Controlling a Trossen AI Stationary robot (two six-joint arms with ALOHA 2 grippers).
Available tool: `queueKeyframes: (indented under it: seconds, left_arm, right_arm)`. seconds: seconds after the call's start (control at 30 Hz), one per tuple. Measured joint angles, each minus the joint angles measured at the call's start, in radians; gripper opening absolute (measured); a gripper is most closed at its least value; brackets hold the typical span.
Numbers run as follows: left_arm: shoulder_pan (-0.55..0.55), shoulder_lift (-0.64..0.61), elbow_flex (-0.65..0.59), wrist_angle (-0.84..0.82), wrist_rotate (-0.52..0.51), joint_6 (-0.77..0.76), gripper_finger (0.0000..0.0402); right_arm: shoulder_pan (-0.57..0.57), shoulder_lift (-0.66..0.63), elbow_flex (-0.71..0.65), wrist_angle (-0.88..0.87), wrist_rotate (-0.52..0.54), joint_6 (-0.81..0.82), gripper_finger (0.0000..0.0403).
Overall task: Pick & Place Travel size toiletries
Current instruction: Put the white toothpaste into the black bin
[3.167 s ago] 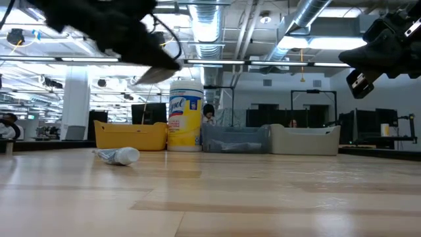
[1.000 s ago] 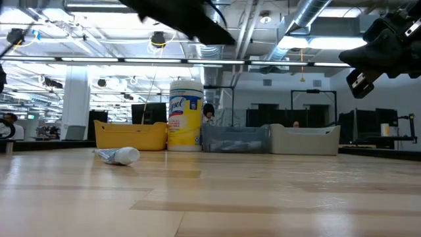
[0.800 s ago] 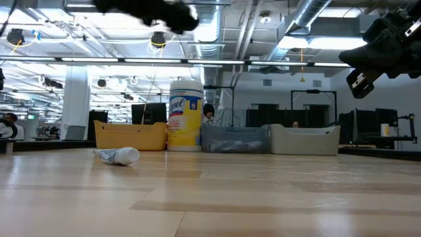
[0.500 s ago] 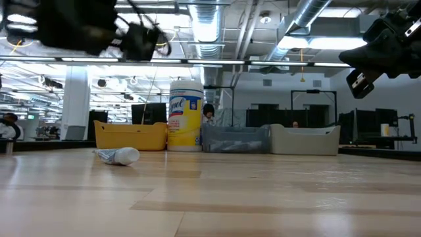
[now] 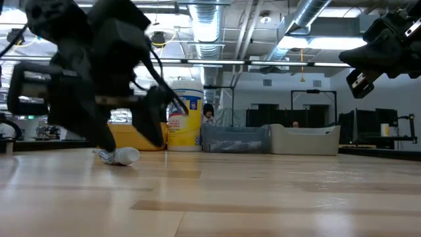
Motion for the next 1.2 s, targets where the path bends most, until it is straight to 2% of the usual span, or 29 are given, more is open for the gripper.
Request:
queueKeyframes:
  seconds: [0.17,0.33,0.6,0.77,1.03,1.2]
  left_arm:
    - [0.0,0.1,0.03,0.029,-0.007,-0.004,0.0273]
    - [0.0,0.126,0.039,0.044,-0.006,-0.034,0.0263]
    - [0.0,0.098,0.036,0.021,-0.092,-0.029,0.0158]
    - [0.001,0.101,0.035,0.013,-0.09,-0.03,0.0101]
    - [0.002,0.101,0.035,0.006,-0.094,-0.029,0.0047]
    - [0.002,0.101,0.035,0.004,-0.112,-0.03,0.0034]
  right_arm:
    - [0.0,0.0,0.0,0.0,0.0,0.0,0.0005]
    - [0.0,0.0,0.0,0.0,0.0,0.0,0.0005]
    - [0.0,0.0,0.0,0.0,0.0,0.0,0.0005]
    - [0.0,0.0,0.0,0.0,0.0,0.0,0.0005]
    - [0.0,0.0,0.0,0.0,0.0,0.0,0.0005]
    - [0.0,0.0,0.0,0.0,0.0,0.0,0.0005]
